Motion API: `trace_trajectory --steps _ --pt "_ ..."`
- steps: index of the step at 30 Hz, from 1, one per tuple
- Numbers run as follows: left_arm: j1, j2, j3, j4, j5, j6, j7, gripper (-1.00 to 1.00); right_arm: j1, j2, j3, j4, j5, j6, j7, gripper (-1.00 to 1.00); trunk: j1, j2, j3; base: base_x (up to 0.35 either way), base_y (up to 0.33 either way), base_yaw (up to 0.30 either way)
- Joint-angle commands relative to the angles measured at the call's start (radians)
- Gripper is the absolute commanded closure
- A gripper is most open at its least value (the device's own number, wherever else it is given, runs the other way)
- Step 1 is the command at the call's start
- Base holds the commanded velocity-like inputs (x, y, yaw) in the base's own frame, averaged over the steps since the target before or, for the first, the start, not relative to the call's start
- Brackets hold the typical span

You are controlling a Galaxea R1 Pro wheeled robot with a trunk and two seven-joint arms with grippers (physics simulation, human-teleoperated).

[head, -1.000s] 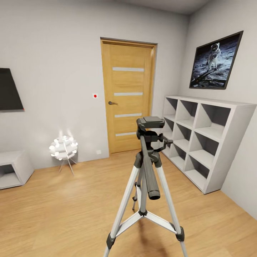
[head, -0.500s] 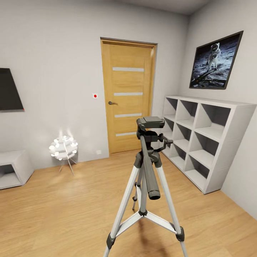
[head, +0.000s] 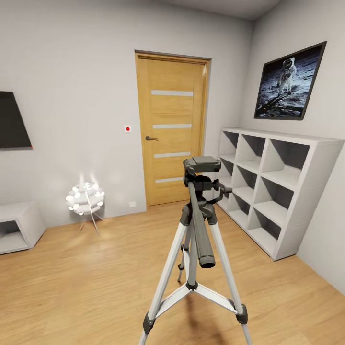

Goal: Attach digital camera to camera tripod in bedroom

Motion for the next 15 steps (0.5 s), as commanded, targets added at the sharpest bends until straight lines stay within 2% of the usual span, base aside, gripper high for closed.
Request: trace_trajectory --steps 1,2,3,5,6,8,9,10,13,15 --pt "0.001 -0.001 0.008 -0.002 0.000 -0.001 0.000 -1.00 0.000 0.000 0.000 0.000 0.000 0.000 0.000 -1.00 0.000 0.000 -0.001 0.000 0.000 0.000" --pt "0.001 -0.001 0.008 -0.002 0.000 -0.001 0.001 -1.00 0.000 0.000 0.000 -0.001 0.000 0.002 -0.002 -1.00 0.000 0.000 -0.001 0.000 0.000 0.000" --pt "0.001 -0.001 0.009 -0.002 0.001 -0.002 0.002 -1.00 0.000 -0.060 0.000 -0.006 0.003 0.004 -0.026 -1.00 0.000 0.000 -0.001 0.000 0.000 0.000" --pt "0.001 -0.001 0.009 -0.002 0.001 -0.002 0.002 -1.00 0.000 -0.082 -0.002 -0.019 0.004 0.002 -0.029 -1.00 0.000 0.000 -0.001 0.000 0.000 0.000" --pt "0.001 -0.002 0.008 -0.002 0.001 -0.002 0.002 -1.00 0.000 -0.146 -0.006 -0.286 -0.001 0.061 -0.023 -1.00 0.000 0.000 -0.001 0.000 0.000 0.000" --pt "0.001 -0.002 0.008 -0.002 0.001 -0.002 0.002 -1.00 0.000 -0.162 -0.010 -0.357 -0.005 0.103 -0.021 -1.00 0.000 0.000 -0.001 0.000 0.000 0.000" --pt "0.001 -0.002 0.008 -0.002 0.001 -0.002 0.002 -1.00 0.000 -0.188 -0.014 -0.458 -0.010 0.179 -0.015 -1.00 0.000 0.000 -0.001 0.000 0.000 0.000" --pt "0.001 -0.002 0.008 -0.002 0.001 -0.002 0.002 -1.00 0.000 -0.201 -0.015 -0.521 -0.015 0.227 -0.008 -1.00 0.000 0.000 -0.001 0.000 0.000 0.000" --pt "0.001 -0.002 0.007 -0.002 0.000 -0.002 0.002 -1.00 0.000 -0.219 -0.017 -0.660 -0.032 0.316 0.021 -1.00 0.000 0.000 -0.001 0.000 0.000 0.000" --pt "0.001 -0.002 0.006 -0.002 -0.003 -0.002 0.002 -1.00 0.000 -0.221 -0.018 -0.691 -0.038 0.333 0.032 -1.00 0.000 0.000 -0.001 0.000 0.000 0.000"
